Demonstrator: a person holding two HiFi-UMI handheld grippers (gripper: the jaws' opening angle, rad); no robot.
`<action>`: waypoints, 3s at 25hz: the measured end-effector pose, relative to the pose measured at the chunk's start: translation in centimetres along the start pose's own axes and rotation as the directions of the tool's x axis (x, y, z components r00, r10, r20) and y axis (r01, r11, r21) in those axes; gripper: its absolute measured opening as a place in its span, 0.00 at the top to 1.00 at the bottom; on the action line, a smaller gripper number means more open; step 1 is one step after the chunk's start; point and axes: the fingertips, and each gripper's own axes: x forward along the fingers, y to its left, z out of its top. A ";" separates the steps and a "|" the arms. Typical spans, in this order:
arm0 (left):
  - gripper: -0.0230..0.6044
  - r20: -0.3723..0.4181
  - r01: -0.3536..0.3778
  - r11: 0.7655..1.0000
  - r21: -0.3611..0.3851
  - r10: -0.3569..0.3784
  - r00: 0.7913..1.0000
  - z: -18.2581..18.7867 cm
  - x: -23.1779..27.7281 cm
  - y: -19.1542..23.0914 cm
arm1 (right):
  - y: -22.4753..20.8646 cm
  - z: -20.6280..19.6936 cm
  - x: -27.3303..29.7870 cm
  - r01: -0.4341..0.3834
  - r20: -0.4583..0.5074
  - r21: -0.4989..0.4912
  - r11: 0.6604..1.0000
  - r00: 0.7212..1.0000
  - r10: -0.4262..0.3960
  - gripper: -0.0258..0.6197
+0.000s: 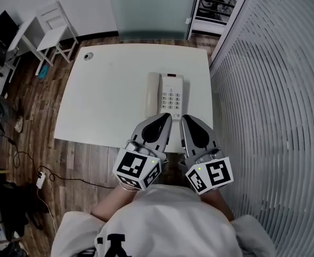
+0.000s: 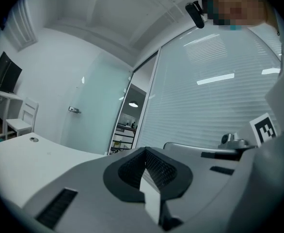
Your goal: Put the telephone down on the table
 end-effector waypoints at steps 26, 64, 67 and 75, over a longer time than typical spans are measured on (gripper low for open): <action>0.96 0.042 -0.107 0.994 0.000 0.106 0.993 -2.1 -12.5 -9.8 | 7.1 1.3 -13.6 -0.105 0.016 0.006 0.995 0.994 0.104 0.91; 0.96 0.073 -0.028 0.999 0.046 0.024 0.997 -2.7 -32.0 -15.1 | 24.2 -0.7 -26.5 -0.050 0.041 0.019 0.999 0.998 0.049 0.91; 0.96 0.078 -0.029 0.998 0.053 0.024 0.997 -2.6 -32.7 -15.4 | 25.1 -0.6 -26.6 -0.069 0.042 0.005 0.998 0.997 0.068 0.91; 0.96 0.098 -0.029 0.998 0.048 0.024 0.995 -1.7 -32.2 -16.9 | 24.5 0.6 -27.8 -0.062 0.038 -0.040 0.997 0.997 0.063 0.91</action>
